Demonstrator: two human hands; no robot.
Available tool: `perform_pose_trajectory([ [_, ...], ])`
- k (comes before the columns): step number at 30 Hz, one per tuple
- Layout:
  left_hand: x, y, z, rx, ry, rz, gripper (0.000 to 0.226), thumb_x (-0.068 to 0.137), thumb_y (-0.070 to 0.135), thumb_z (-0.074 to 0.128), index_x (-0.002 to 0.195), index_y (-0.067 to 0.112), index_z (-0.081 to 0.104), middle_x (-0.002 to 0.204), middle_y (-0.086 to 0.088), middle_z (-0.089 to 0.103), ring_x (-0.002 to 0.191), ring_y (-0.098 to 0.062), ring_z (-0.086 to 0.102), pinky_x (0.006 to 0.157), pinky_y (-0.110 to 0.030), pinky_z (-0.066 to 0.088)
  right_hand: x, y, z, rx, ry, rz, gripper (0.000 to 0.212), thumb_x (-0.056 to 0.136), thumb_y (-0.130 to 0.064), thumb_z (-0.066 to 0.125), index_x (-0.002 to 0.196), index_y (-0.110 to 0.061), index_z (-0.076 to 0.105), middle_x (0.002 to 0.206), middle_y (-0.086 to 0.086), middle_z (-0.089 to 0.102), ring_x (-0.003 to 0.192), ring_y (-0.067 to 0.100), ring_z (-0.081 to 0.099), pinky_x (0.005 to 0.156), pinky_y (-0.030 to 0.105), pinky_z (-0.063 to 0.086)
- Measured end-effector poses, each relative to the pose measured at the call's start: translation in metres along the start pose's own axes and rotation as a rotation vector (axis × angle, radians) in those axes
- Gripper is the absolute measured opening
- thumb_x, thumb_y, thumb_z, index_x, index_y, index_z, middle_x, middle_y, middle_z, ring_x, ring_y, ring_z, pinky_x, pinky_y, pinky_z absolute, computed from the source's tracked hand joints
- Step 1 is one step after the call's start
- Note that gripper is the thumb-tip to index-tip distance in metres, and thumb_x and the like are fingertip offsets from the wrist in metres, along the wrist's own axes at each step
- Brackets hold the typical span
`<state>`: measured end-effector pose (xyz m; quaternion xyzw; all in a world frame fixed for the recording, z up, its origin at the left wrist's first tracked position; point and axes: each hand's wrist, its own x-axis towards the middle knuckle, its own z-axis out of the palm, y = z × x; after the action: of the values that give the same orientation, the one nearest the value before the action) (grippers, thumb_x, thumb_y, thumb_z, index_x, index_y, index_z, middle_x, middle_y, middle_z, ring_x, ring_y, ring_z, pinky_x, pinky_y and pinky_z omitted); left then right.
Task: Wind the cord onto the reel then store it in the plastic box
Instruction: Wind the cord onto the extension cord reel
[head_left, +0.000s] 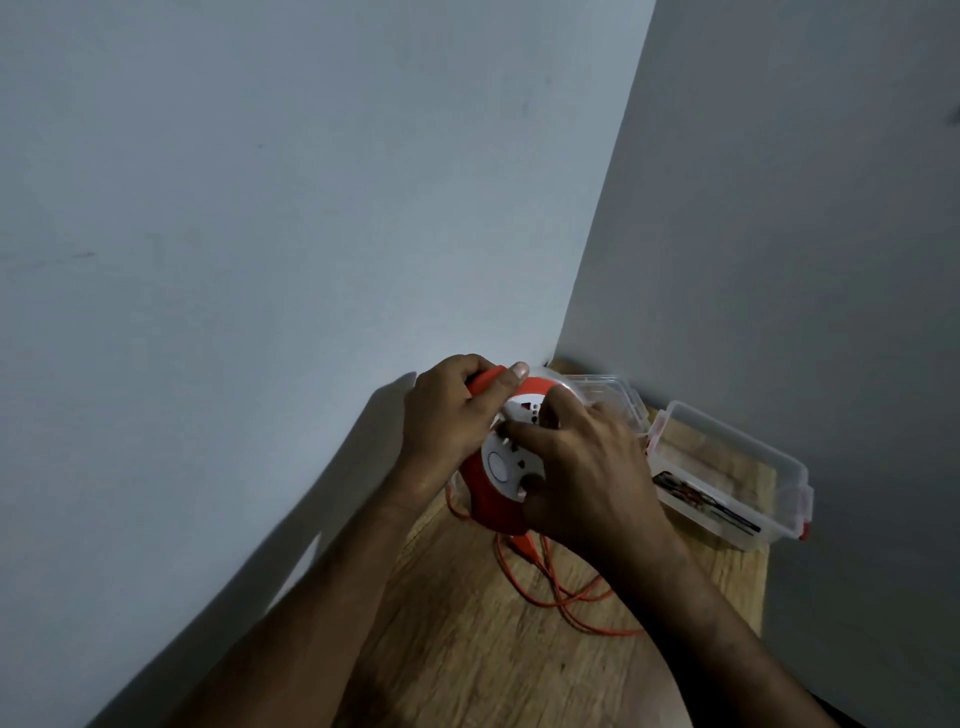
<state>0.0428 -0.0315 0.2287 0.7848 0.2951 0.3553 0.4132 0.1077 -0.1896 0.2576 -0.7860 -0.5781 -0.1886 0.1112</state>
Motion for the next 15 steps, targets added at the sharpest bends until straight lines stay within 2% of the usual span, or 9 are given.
perform_pose_trajectory([
  [2,0.0,0.0,0.0,0.008,0.009,0.006,0.039,0.092,0.06,0.066,0.085,0.023,0.074,0.078,0.01,0.074,0.077,-0.004,0.069,0.074,-0.027,0.055,0.002,-0.003,0.001,0.068,0.001,0.105,0.064,0.059,-0.044,0.088,0.117,-0.022,0.073,0.105,0.008,0.071,0.085,0.026,0.07,0.071,0.038,0.058],
  [5,0.0,0.001,-0.001,-0.018,0.007,-0.026,0.039,0.093,0.061,0.064,0.088,0.023,0.075,0.082,0.011,0.076,0.079,-0.005,0.071,0.076,-0.026,0.057,0.007,-0.01,0.004,0.281,0.028,0.378,0.058,0.077,-0.055,0.075,0.12,-0.015,0.069,0.109,0.006,0.075,0.093,0.022,0.071,0.083,0.04,0.06],
  [7,-0.001,0.003,0.001,-0.048,0.002,-0.049,0.041,0.094,0.061,0.063,0.089,0.023,0.075,0.081,0.011,0.075,0.078,-0.005,0.071,0.073,-0.024,0.055,0.011,-0.013,0.004,0.419,0.079,0.525,0.059,0.082,-0.054,0.073,0.12,-0.01,0.068,0.11,0.007,0.074,0.092,0.02,0.071,0.081,0.039,0.061],
  [8,-0.001,0.004,0.002,-0.047,0.011,-0.052,0.04,0.095,0.061,0.063,0.089,0.023,0.074,0.08,0.012,0.075,0.078,-0.005,0.071,0.072,-0.022,0.054,0.01,-0.015,0.003,0.421,0.092,0.533,0.056,0.084,-0.051,0.073,0.119,-0.009,0.068,0.11,0.008,0.075,0.09,0.02,0.072,0.08,0.037,0.061],
  [10,-0.001,0.005,0.001,-0.038,0.027,-0.05,0.038,0.095,0.059,0.063,0.091,0.023,0.075,0.083,0.012,0.075,0.079,-0.005,0.071,0.073,-0.023,0.056,0.005,-0.019,0.001,0.291,0.158,0.425,0.042,0.086,-0.041,0.074,0.111,-0.008,0.07,0.104,0.008,0.076,0.083,0.019,0.071,0.072,0.028,0.057],
  [12,0.002,0.004,-0.003,-0.054,0.028,-0.051,0.04,0.095,0.058,0.064,0.091,0.02,0.076,0.084,0.008,0.077,0.08,-0.009,0.072,0.074,-0.025,0.057,-0.002,-0.018,-0.005,0.165,0.252,0.256,0.034,0.082,-0.033,0.077,0.106,-0.012,0.069,0.104,0.008,0.072,0.084,0.022,0.067,0.069,0.028,0.05],
  [13,0.003,0.003,-0.004,-0.061,0.026,-0.053,0.04,0.095,0.057,0.064,0.091,0.019,0.076,0.083,0.007,0.077,0.08,-0.01,0.072,0.073,-0.025,0.055,-0.005,-0.015,-0.007,0.134,0.239,0.171,0.037,0.079,-0.031,0.079,0.111,-0.015,0.068,0.11,0.008,0.069,0.092,0.024,0.065,0.073,0.032,0.051],
  [15,0.004,0.001,-0.006,-0.056,0.025,-0.05,0.041,0.095,0.058,0.064,0.089,0.019,0.076,0.079,0.008,0.075,0.077,-0.009,0.071,0.069,-0.02,0.049,-0.007,-0.007,-0.007,0.09,0.066,0.051,0.057,0.075,-0.031,0.08,0.127,-0.023,0.061,0.128,0.008,0.059,0.114,0.027,0.056,0.088,0.044,0.051],
])
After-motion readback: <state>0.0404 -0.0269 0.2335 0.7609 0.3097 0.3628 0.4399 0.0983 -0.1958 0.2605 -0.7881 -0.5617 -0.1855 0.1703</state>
